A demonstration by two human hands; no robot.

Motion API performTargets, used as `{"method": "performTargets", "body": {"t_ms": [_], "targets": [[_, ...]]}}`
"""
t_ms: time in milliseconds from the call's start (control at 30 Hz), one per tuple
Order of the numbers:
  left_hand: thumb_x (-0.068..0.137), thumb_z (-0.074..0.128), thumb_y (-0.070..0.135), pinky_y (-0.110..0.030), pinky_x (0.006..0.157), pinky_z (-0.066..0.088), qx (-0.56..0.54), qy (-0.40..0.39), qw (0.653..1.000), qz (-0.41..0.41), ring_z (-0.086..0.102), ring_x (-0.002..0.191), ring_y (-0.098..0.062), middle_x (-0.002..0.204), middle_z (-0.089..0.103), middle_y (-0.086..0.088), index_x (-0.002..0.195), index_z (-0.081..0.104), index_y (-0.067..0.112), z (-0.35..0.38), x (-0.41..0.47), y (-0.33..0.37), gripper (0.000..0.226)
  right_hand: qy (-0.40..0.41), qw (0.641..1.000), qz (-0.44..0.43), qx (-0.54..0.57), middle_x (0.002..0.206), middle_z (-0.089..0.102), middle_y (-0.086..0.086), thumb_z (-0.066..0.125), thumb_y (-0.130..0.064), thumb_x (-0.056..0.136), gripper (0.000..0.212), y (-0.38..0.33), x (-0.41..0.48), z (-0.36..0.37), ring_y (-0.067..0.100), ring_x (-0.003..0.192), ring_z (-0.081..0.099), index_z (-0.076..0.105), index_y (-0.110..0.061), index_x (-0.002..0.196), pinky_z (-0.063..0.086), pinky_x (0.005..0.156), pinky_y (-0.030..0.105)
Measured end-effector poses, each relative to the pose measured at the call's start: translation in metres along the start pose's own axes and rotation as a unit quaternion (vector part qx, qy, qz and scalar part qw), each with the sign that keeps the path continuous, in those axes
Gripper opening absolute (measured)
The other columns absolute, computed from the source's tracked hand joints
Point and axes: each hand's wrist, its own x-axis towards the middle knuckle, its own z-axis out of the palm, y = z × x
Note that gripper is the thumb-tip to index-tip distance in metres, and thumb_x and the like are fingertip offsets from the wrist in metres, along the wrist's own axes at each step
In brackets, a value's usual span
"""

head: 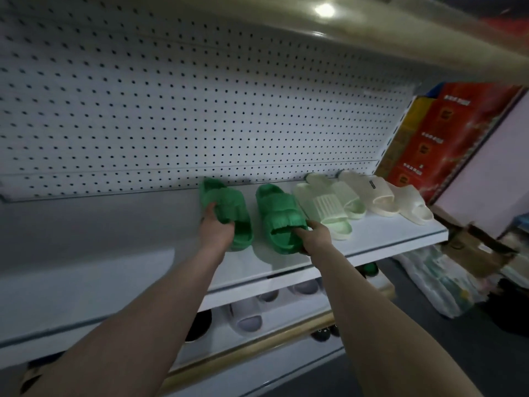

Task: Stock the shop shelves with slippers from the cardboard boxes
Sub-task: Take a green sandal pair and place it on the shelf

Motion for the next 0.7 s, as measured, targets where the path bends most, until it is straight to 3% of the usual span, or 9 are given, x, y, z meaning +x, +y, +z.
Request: {"method": "performTargets", "body": {"t_ms": [67,200,333,500,633,700], "targets": [[0.071,0.055,0.031,-0.050,0.103,0.044,0.050,0.017,0.998,-0.019,0.050,0.121,-0.037,0.132,0.053,-0.014,0.142,0.032,0.033,0.000,0.009,-0.008,0.075,-0.019,0.998,-0.017,-0.057,0.117,0.068,0.018,0.068,-0.014,0.085,0.047,-0.003,0.006,0.004,0.034,0.101,0.067,0.060,-0.009,0.132,0.058,0.088,0.045],[0.067,0.053,0.021,-0.050,0.102,0.045,0.060,0.033,0.997,-0.028,0.047,0.119,-0.039,0.128,0.045,-0.014,0.138,0.043,0.024,-0.002,0.010,-0.006,0.072,-0.040,0.991,-0.046,-0.117,0.132,0.059,0.015,0.055,0.003,0.087,0.055,-0.010,0.008,0.004,0.032,0.111,0.061,0.053,-0.012,0.140,0.054,0.090,0.034],[0.080,0.060,0.010,-0.049,0.103,0.045,0.031,0.029,0.999,-0.016,0.049,0.118,-0.036,0.135,0.042,-0.011,0.140,0.042,0.019,-0.001,-0.001,0.003,0.064,-0.041,0.992,-0.061,-0.107,0.143,0.048,0.015,0.045,0.009,0.088,0.061,-0.012,0.003,0.000,0.028,0.105,0.055,0.047,-0.015,0.144,0.050,0.080,0.030],[0.082,0.059,0.008,-0.044,0.107,0.041,0.024,0.015,0.999,0.016,0.045,0.127,-0.034,0.146,0.039,-0.010,0.143,0.043,0.017,-0.003,-0.011,0.008,0.064,-0.004,0.993,-0.076,-0.089,0.141,0.052,0.010,0.046,0.008,0.087,0.058,-0.011,-0.015,-0.008,0.023,0.095,0.057,0.053,-0.016,0.140,0.046,0.069,0.026],[0.082,0.057,0.006,-0.042,0.106,0.043,0.029,-0.001,0.998,0.056,0.049,0.125,-0.033,0.141,0.045,-0.012,0.139,0.050,0.014,-0.011,-0.025,0.008,0.058,0.028,0.995,-0.073,-0.065,0.135,0.056,0.008,0.051,0.005,0.087,0.053,-0.008,-0.039,-0.012,0.023,0.092,0.060,0.058,-0.020,0.134,0.045,0.057,0.023],[0.083,0.057,0.004,-0.034,0.102,0.043,0.038,-0.021,0.996,0.073,0.051,0.122,-0.030,0.137,0.050,-0.010,0.136,0.053,0.014,-0.016,-0.034,0.008,0.054,0.045,0.995,-0.073,-0.051,0.133,0.058,0.008,0.052,0.004,0.087,0.052,-0.004,-0.054,-0.013,0.023,0.093,0.060,0.059,-0.020,0.133,0.043,0.055,0.022]]}}
